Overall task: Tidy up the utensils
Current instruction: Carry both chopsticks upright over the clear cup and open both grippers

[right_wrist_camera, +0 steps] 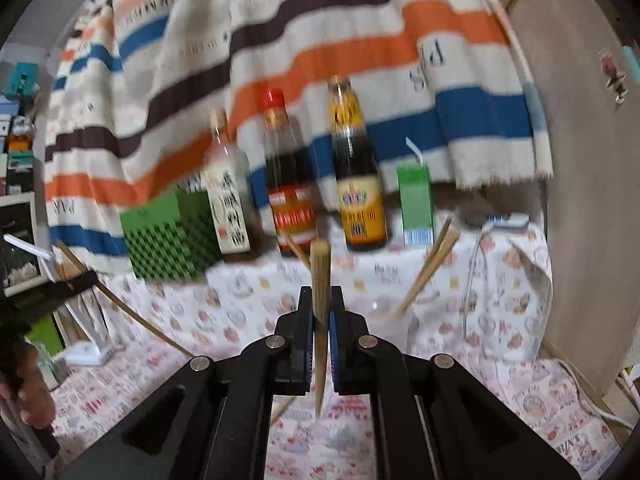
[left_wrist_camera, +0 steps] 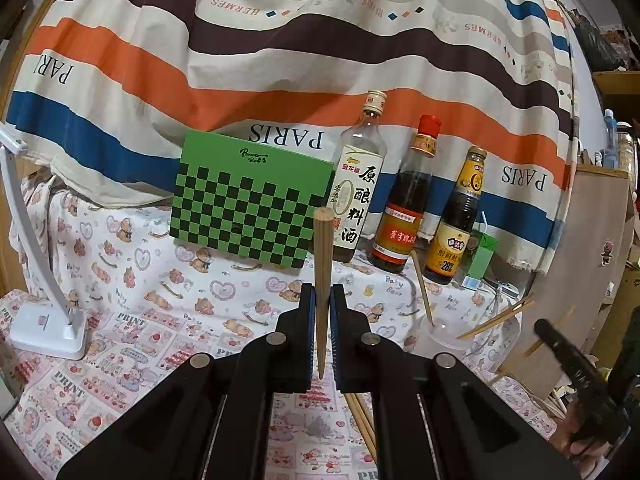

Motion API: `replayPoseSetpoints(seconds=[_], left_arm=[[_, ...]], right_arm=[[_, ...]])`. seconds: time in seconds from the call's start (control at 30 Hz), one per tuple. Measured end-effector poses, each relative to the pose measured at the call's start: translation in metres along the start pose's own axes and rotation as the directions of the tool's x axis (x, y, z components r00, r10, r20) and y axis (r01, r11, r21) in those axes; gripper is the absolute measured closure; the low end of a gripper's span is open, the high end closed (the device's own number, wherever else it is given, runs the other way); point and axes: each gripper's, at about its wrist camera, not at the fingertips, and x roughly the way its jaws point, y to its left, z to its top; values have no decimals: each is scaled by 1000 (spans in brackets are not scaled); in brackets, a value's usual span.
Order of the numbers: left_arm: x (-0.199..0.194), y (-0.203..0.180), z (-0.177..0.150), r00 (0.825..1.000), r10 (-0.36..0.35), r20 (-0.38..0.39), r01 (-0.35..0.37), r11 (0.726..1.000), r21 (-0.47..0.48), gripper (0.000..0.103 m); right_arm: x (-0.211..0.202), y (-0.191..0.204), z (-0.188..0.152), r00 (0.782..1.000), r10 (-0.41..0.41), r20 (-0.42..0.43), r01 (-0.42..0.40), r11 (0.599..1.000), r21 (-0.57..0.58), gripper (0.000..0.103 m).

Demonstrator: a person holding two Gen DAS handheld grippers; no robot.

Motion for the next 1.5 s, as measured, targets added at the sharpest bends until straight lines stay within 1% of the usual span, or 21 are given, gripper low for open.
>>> replayPoseSetpoints(seconds=[0.07,0.17,0.33,0.4,0.47,0.53,0.63,0.73,0.8,0.9,0.97,1.07,1.13,1.17,1.23,1.3,1.37,1.43,1.5], left_arm=[[-1,0,0,1000,-9,-1,9,1000,-2,97],[-2,-1,0,1000,-17,1,17,1000,-2,97],[-4,-2,2,999,-36,4,36,999,-1,97],[-4,-4,3,998,-58,-3,58,998,-4,97],[-4,-9,4,998,-66,-5,66,998,-8,97],[-2,-18,8,997,-76,-12,76,997,-3,97],[1,-36,18,995,-96,-18,96,995,30,97],[2,-59,36,993,-121,-9,122,990,64,97],[2,-73,49,989,-147,7,146,987,62,97],[7,-91,66,976,-217,22,216,976,41,97],[19,-108,73,959,-282,-15,283,958,54,97],[38,-126,78,958,-285,-37,286,958,27,97],[54,-135,79,945,-319,-69,320,947,6,97],[62,-139,79,942,-324,-88,325,946,4,97],[74,-146,77,951,-292,-106,295,955,18,97],[85,-153,73,952,-278,-125,285,957,45,97],[94,-157,68,956,-256,-145,269,960,75,97],[101,-160,61,956,-245,-163,262,961,92,97],[109,-161,55,953,-239,-186,260,960,100,97]], right_arm=[[-6,0,3,999,-3,32,3,1000,-1,95],[-8,0,4,999,-10,36,10,1000,6,95],[-4,-2,1,1000,-20,23,20,1000,23,95],[-2,-2,-1,999,-25,22,24,999,26,95],[-1,0,-2,999,-25,21,25,1000,16,95],[0,-1,3,999,-36,21,35,999,33,95],[-1,-1,31,999,-22,25,21,998,66,95],[-1,7,66,1000,0,30,-1,999,41,95],[3,14,89,999,-26,38,25,999,21,95],[10,20,116,994,-71,86,72,997,-1,95],[17,23,127,988,-113,106,117,993,-31,95],[33,21,136,984,-147,100,151,988,-36,95],[47,16,138,983,-164,84,166,986,-20,95],[54,12,137,981,-178,77,179,984,-5,95],[62,1,133,981,-181,69,179,983,36,95],[74,-10,129,980,-190,49,186,980,76,95],[84,-19,127,982,-185,25,183,980,73,95],[90,-27,124,976,-217,8,216,974,70,95],[97,-37,121,980,-199,1,199,977,74,95]])
